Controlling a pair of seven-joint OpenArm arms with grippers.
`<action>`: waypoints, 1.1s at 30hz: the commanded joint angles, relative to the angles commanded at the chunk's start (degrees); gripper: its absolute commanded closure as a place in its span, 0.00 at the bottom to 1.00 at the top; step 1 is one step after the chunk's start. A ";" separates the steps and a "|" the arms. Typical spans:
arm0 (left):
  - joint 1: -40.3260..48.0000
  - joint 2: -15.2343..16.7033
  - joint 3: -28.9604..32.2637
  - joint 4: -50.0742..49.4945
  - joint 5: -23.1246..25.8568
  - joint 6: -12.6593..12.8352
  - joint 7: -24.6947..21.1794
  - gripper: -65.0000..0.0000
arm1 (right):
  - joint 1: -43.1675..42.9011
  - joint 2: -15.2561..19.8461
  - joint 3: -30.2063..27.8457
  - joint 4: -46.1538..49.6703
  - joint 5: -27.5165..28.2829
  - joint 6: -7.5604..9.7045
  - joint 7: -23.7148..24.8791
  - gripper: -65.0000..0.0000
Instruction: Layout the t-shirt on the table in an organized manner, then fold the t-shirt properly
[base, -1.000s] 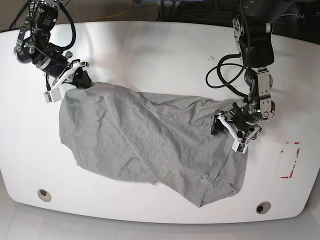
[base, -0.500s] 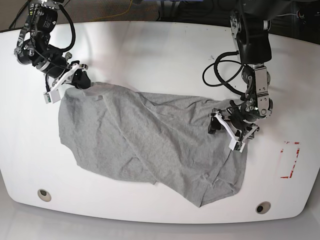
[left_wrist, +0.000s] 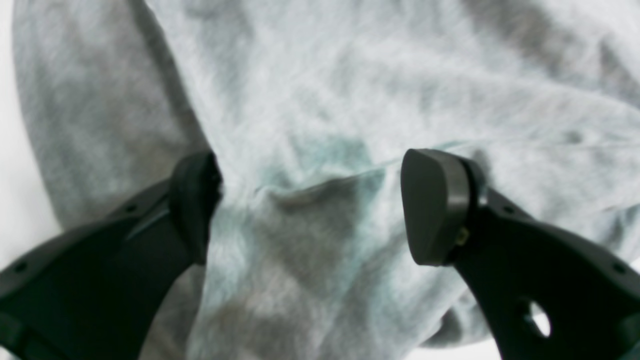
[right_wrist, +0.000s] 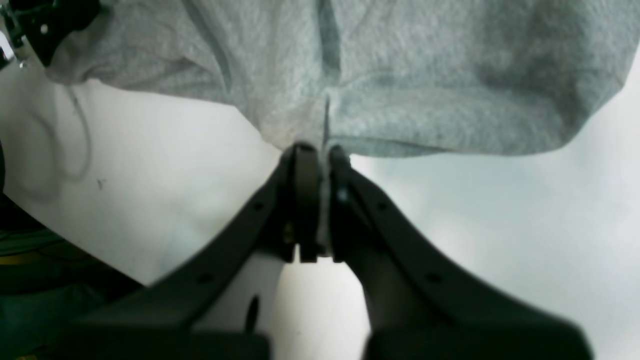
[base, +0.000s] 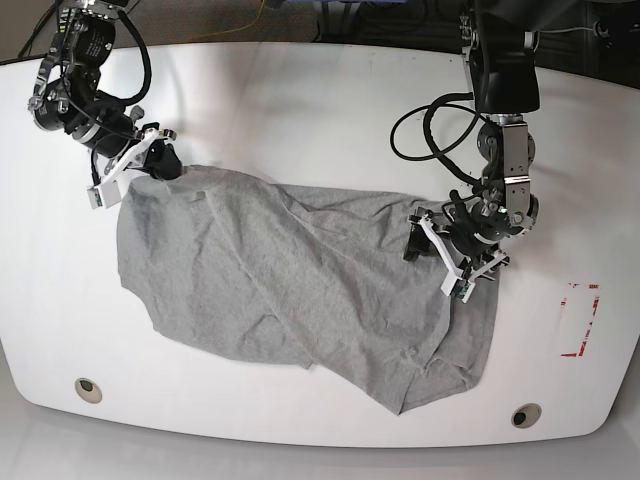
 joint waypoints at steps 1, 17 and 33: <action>0.00 0.00 0.00 0.00 0.00 0.00 0.00 0.24 | 0.00 0.00 0.00 0.00 0.00 0.00 0.00 1.00; -0.79 -0.18 -0.18 -3.52 0.18 0.00 0.00 0.61 | -0.35 0.00 0.00 0.00 0.00 0.00 0.00 1.00; -2.11 -0.18 -0.26 -3.34 0.18 0.35 -0.18 0.95 | -0.35 0.09 0.09 0.00 0.00 0.00 0.00 1.00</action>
